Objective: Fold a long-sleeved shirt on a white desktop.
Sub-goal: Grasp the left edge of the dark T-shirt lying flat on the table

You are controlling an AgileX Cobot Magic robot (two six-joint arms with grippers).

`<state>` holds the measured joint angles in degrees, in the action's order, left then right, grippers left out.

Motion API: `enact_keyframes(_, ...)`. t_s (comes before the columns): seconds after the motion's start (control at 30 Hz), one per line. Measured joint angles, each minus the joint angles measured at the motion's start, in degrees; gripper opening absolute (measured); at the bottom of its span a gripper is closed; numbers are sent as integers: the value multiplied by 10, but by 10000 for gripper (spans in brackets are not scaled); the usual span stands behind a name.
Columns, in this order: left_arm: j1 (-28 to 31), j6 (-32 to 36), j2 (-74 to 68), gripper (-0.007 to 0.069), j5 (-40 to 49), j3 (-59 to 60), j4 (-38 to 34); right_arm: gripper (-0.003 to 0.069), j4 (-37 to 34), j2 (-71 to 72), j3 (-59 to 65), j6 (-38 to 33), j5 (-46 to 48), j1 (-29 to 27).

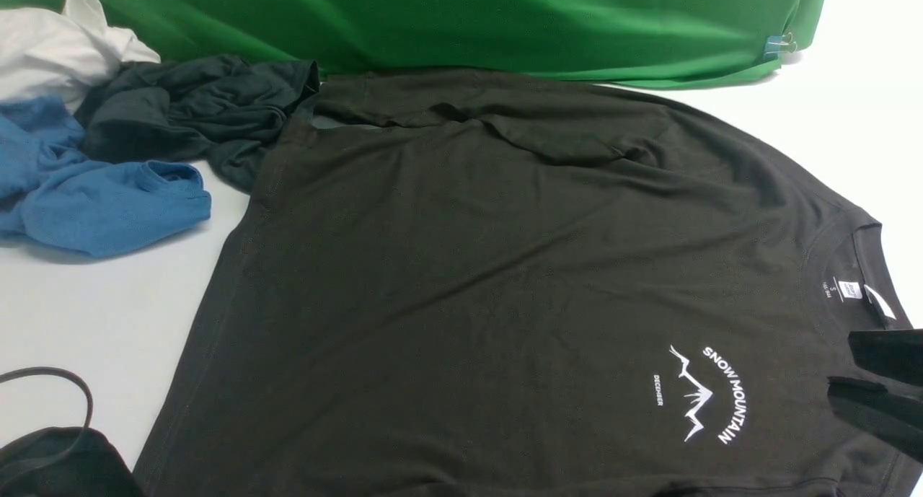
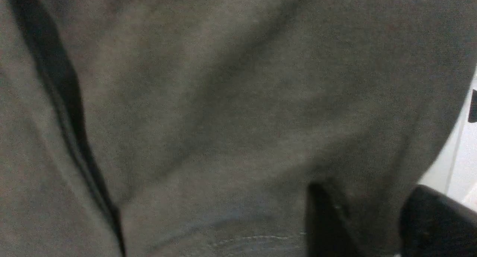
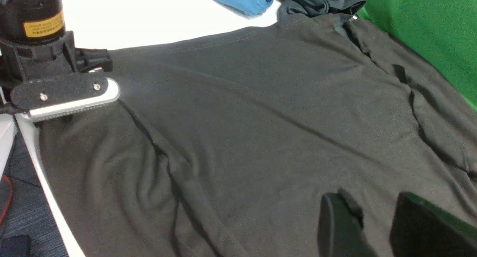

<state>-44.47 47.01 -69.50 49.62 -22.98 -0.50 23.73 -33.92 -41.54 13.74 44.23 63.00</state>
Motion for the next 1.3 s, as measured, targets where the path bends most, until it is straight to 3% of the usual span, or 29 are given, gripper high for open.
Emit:
enact_keyframes(0.17,0,0,8,39,11,-4,-11,237,0,0,0,20,3,0)
enact_keyframes(0.3,0,-3,35,29,41,-27,-27,239,0,-1,-5,40,32,0)
enact_keyframes(0.37,0,-16,70,29,75,-53,-32,239,-3,-18,-16,47,99,0)
enact_keyframes(0.57,0,-40,122,29,155,-91,-33,239,-29,-79,-23,23,188,0)
enact_keyframes(0.8,0,-51,165,29,181,-99,-34,275,-98,-193,4,-155,198,0)
enact_keyframes(1.03,0,-56,173,29,184,-99,-36,447,-113,-275,108,-274,116,0)
enact_keyframes(1.3,0,-57,173,29,184,-99,-38,416,-99,-344,179,-319,-7,0)
